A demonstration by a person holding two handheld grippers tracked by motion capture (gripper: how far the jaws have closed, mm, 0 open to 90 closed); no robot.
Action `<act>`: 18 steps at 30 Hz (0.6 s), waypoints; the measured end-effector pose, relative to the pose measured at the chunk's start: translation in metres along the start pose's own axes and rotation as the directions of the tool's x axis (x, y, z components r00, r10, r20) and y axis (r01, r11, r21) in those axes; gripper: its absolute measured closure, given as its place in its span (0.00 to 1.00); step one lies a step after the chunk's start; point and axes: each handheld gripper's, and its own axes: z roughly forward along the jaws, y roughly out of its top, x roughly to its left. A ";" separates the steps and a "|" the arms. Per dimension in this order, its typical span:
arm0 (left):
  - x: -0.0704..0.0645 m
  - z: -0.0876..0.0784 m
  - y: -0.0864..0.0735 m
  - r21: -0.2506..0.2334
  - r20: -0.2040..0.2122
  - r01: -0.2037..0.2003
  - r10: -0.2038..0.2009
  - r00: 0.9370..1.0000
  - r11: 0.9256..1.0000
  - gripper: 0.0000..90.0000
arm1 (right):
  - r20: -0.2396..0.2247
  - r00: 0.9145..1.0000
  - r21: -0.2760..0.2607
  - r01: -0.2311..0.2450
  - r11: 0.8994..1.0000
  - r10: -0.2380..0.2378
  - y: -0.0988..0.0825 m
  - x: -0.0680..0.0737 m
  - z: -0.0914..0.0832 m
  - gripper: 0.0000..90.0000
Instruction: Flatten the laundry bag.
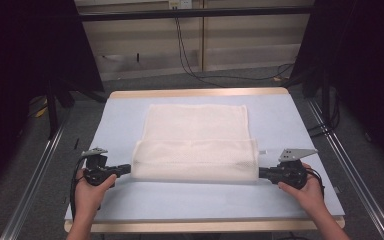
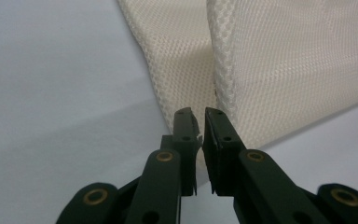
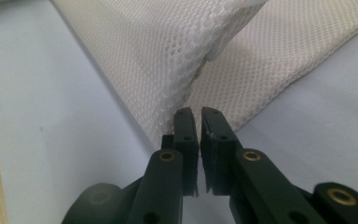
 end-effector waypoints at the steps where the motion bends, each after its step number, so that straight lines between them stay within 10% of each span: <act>1: 0.000 -0.001 -0.001 0.007 0.008 -0.002 0.002 1.000 1.000 0.93 | -0.008 1.000 0.000 0.003 1.000 -0.003 0.000 0.000 0.000 0.95; 18: -0.001 -0.005 -0.013 0.062 0.026 -0.005 0.003 1.000 0.998 0.94 | -0.023 1.000 0.023 0.015 1.000 -0.014 -0.001 0.003 0.000 0.95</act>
